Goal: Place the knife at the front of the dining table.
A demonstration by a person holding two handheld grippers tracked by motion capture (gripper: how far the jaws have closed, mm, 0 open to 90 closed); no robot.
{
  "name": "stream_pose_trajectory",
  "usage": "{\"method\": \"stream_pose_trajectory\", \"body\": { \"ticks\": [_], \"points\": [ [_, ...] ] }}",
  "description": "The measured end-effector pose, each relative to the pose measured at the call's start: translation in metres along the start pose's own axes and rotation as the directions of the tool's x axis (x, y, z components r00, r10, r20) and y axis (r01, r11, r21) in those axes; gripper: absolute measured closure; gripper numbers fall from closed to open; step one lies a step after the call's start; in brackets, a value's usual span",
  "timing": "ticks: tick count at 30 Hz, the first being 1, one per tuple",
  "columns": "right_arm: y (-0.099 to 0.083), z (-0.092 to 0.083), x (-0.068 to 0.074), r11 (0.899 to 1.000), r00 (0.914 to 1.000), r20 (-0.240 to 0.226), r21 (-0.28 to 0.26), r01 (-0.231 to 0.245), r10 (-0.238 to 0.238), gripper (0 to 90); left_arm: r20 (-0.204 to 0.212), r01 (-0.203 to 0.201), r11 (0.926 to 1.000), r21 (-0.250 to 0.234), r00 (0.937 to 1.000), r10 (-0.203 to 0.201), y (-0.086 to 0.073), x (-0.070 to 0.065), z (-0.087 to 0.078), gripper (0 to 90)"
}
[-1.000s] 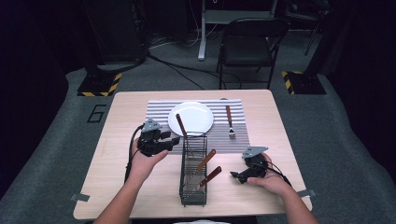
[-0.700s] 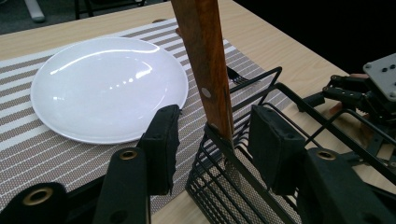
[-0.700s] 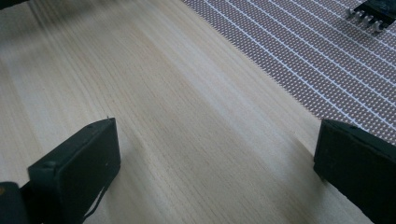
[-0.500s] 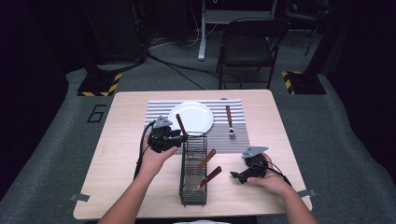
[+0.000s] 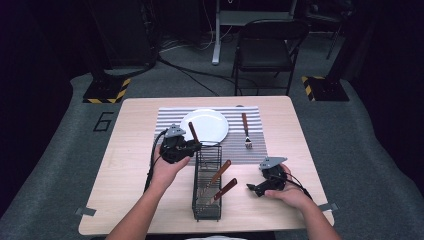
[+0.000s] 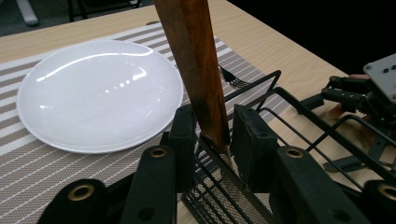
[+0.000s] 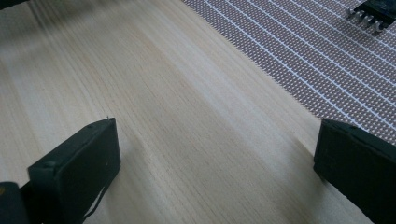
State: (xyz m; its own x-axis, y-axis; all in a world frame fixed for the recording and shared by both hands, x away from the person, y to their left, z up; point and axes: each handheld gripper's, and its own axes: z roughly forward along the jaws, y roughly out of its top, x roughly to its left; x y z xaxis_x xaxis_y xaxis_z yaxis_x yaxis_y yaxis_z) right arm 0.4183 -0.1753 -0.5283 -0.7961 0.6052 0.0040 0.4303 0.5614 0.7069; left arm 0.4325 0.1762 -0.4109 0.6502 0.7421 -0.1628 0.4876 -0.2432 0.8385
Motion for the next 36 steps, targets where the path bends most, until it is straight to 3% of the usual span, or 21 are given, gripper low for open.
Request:
{"method": "stream_pose_trajectory", "body": {
  "ticks": [14, 18, 24, 29, 36],
  "points": [
    [0.0, 0.0, 0.0, 1.0, 1.0, 0.001, -0.001, 0.0, 0.0, 0.0, 0.015, -0.014, 0.9997, -0.02, 0.9998, 0.014, -0.005, -0.004, -0.006, 73.0],
    [0.0, 0.0, 0.0, 1.0, 1.0, 0.0, -0.001, 0.0, 0.0, 0.0, 0.045, -0.002, 0.9996, -0.028, 0.999, 0.003, -0.006, -0.008, -0.008, 74.6],
    [0.0, 0.0, 0.0, 1.0, 1.0, 0.001, 0.0, 0.0, 0.0, 0.0, 0.072, -0.035, 0.9987, -0.037, 0.9967, 0.038, -0.005, -0.017, -0.007, 76.2],
    [0.0, 0.0, 0.0, 1.0, 1.0, 0.0, -0.001, 0.007, -0.007, 0.0, 0.063, -0.076, 0.9962, -0.042, 0.9949, 0.079, -0.005, -0.022, -0.006, 76.3],
    [0.0, 0.0, 0.0, 1.0, 1.0, 0.0, -0.001, 0.008, -0.008, 0.0, 0.065, -0.095, 0.9947, -0.041, 0.9932, 0.097, -0.003, -0.025, -0.008, 76.3]
  ]
}}
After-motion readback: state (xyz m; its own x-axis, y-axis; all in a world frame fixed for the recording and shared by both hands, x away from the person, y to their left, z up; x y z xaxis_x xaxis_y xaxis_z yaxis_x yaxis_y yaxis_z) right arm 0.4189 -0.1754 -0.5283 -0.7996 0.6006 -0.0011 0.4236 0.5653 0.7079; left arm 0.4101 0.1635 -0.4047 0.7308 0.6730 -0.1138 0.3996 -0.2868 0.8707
